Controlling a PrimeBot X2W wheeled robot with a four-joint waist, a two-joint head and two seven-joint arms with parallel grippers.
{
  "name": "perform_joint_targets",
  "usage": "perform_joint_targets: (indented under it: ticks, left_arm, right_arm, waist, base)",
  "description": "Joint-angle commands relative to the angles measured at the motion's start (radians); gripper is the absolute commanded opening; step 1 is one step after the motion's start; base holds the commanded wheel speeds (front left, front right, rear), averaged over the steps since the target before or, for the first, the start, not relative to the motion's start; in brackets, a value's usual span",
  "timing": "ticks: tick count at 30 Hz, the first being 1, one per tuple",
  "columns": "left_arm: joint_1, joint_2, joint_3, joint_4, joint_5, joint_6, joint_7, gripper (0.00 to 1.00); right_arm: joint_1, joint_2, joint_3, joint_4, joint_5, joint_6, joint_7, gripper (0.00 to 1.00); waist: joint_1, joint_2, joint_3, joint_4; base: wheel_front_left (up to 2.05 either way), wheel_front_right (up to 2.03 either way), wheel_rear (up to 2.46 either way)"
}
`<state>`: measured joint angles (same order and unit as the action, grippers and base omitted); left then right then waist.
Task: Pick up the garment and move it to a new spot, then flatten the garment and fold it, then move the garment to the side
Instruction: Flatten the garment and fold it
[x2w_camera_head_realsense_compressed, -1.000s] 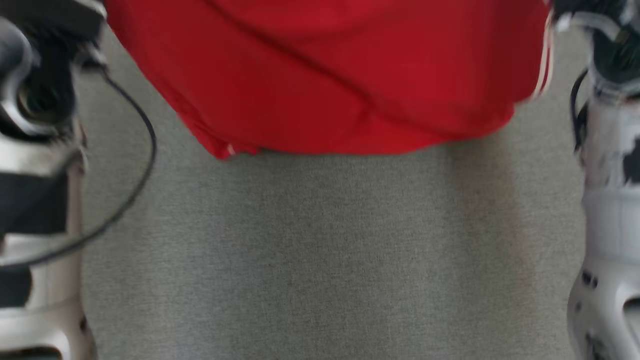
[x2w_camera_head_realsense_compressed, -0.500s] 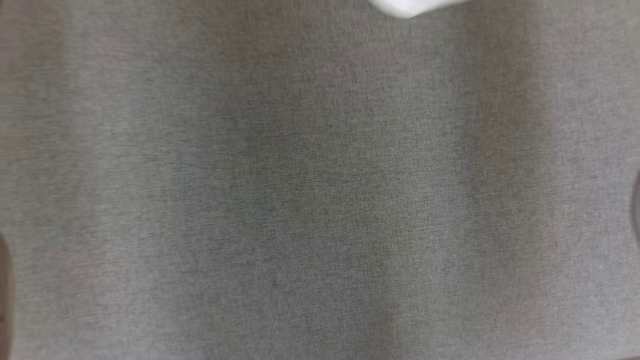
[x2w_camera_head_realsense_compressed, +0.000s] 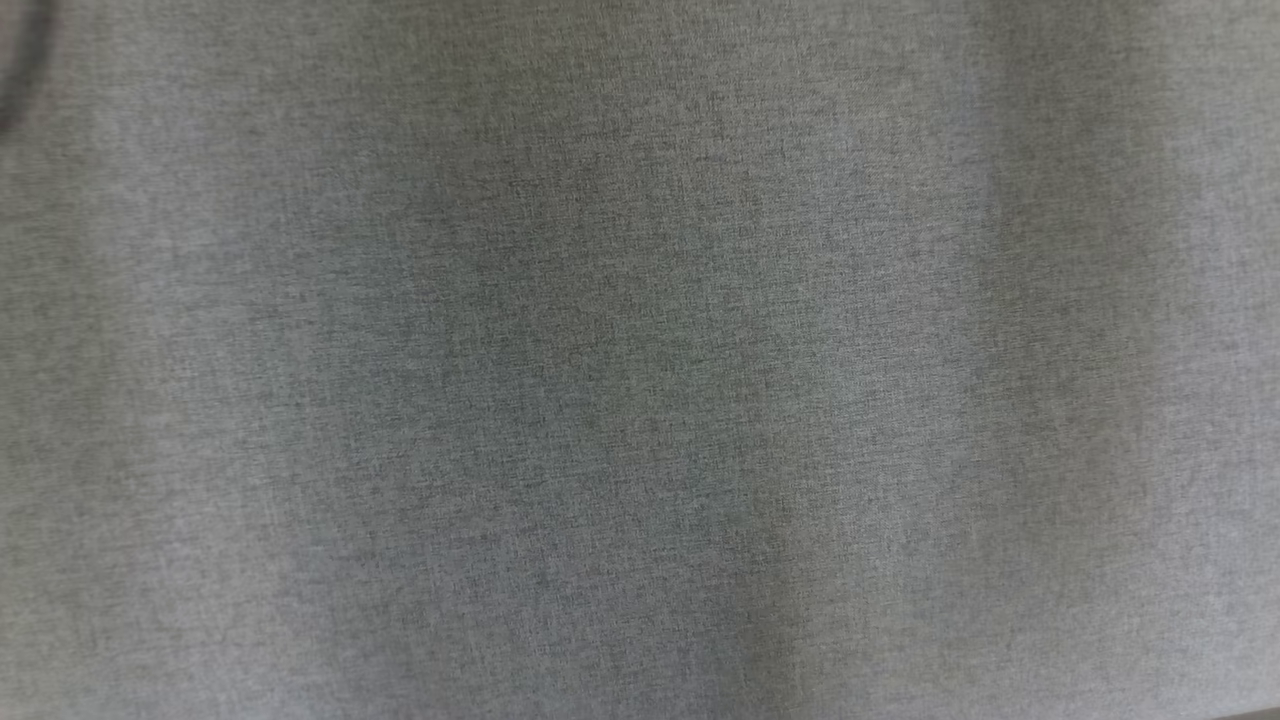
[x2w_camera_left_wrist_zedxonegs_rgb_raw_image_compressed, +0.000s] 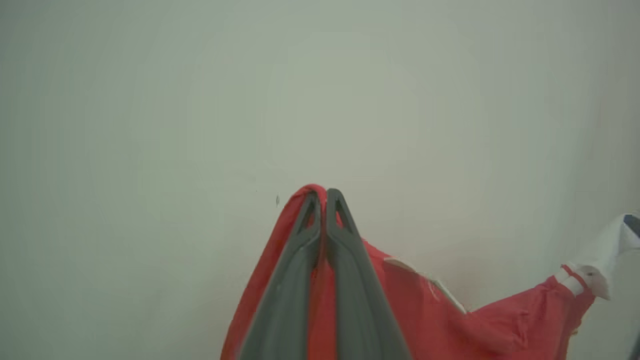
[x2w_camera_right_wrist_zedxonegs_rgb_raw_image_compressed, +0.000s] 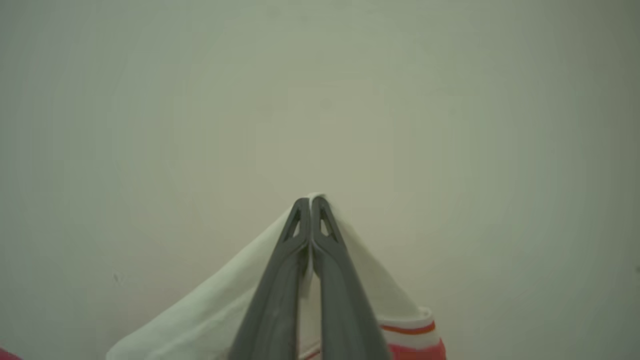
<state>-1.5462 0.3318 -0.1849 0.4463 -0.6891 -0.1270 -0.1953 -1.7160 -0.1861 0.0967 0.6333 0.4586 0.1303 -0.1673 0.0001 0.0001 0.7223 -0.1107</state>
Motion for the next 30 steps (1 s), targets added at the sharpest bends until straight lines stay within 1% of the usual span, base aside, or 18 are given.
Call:
perform_joint_targets:
  ticks: [1, 4, 8, 13, 15, 16, 17, 21, 24, 25, 30]
  left_arm:
    - [0.024, 0.011, -0.015, 0.000, -0.016, -0.003, -0.011, 0.00]
    - [0.080, 0.026, -0.061, 0.001, -0.034, -0.002, -0.029, 0.00]
    - [0.156, 0.041, -0.114, -0.008, -0.089, -0.003, -0.045, 0.00]
    - [0.267, 0.063, -0.184, -0.038, -0.157, -0.003, -0.052, 0.00]
    - [0.319, 0.072, -0.212, -0.050, -0.190, -0.003, -0.049, 0.00]
    - [0.319, 0.072, -0.212, -0.050, -0.190, -0.003, -0.049, 0.00]
    - [0.343, 0.083, -0.225, -0.053, -0.205, -0.003, -0.042, 0.00]
    - [0.467, 0.093, -0.277, -0.077, -0.253, -0.003, -0.041, 0.00]
    - [0.570, 0.099, -0.300, -0.089, -0.273, -0.003, -0.048, 0.00]
    - [0.634, 0.093, -0.308, -0.095, -0.282, -0.003, -0.051, 0.00]
    - [0.789, 0.057, -0.304, -0.108, -0.339, 0.006, -0.058, 0.00]
  right_arm:
    - [0.017, -0.013, 0.022, -0.002, 0.017, 0.000, 0.001, 0.00]
    - [0.089, -0.033, 0.067, 0.004, 0.061, 0.000, 0.008, 0.00]
    - [0.182, -0.057, 0.097, -0.010, 0.130, 0.000, 0.028, 0.00]
    - [0.326, -0.091, 0.121, -0.056, 0.207, 0.000, 0.117, 0.00]
    - [0.390, -0.106, 0.123, -0.084, 0.227, 0.000, 0.164, 0.00]
    - [0.390, -0.106, 0.123, -0.084, 0.227, 0.000, 0.164, 0.00]
    - [0.422, -0.112, 0.122, -0.100, 0.240, 0.000, 0.194, 0.00]
    - [0.575, -0.131, 0.104, -0.168, 0.259, 0.000, 0.311, 0.00]
    - [0.697, -0.137, 0.074, -0.239, 0.252, 0.000, 0.391, 0.00]
    - [0.779, -0.135, 0.047, -0.293, 0.236, 0.000, 0.446, 0.00]
    - [0.979, -0.096, -0.040, -0.437, 0.175, 0.000, 0.577, 0.00]
  waist:
    - [-0.0001, -0.0001, 0.006, 0.000]
    - [-0.0001, -0.0001, 0.005, -0.002]
    - [-0.0001, -0.0001, -0.019, -0.002]
    - [-0.0001, -0.0001, -0.079, -0.001]
    - [-0.0001, -0.0001, -0.114, 0.000]
    - [-0.0001, -0.0001, -0.114, 0.000]
    - [-0.0001, -0.0001, -0.129, 0.000]
    - [-0.0001, -0.0001, -0.203, 0.007]
    - [-0.0001, -0.0001, -0.259, 0.015]
    - [-0.0001, -0.0001, -0.290, 0.020]
    - [-0.0001, -0.0001, -0.360, 0.037]
  base:
    - [0.00, 0.00, 0.00]
    - [0.00, 0.00, 0.00]
    - [0.00, 0.00, 0.00]
    - [0.00, 0.00, 0.00]
    - [0.00, 0.00, 0.00]
    - [0.00, 0.00, 0.00]
    - [0.00, 0.00, 0.00]
    - [0.00, 0.00, 0.00]
    - [0.00, 0.00, 0.00]
    - [0.00, 0.00, 0.00]
    - [0.00, 0.00, 0.00]
